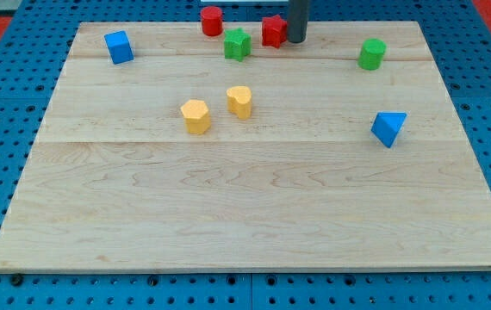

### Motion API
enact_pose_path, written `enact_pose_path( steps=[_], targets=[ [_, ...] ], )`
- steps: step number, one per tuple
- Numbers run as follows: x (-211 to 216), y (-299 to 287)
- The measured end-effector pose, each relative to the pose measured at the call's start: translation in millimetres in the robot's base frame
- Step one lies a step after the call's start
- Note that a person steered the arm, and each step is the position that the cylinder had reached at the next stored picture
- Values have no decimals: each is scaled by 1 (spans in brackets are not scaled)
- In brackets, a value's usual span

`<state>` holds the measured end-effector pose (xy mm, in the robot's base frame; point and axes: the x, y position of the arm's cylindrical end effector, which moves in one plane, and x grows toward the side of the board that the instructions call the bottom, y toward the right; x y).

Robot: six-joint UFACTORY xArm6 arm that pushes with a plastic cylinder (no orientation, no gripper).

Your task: Move the green star parallel to the right of the red star

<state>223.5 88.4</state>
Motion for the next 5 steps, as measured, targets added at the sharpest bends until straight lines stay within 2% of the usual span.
enact_pose_path(
  steps=[1, 3, 4, 5],
  targets=[
    [-29, 12],
    [13, -101],
    [14, -105],
    [17, -134]
  ],
)
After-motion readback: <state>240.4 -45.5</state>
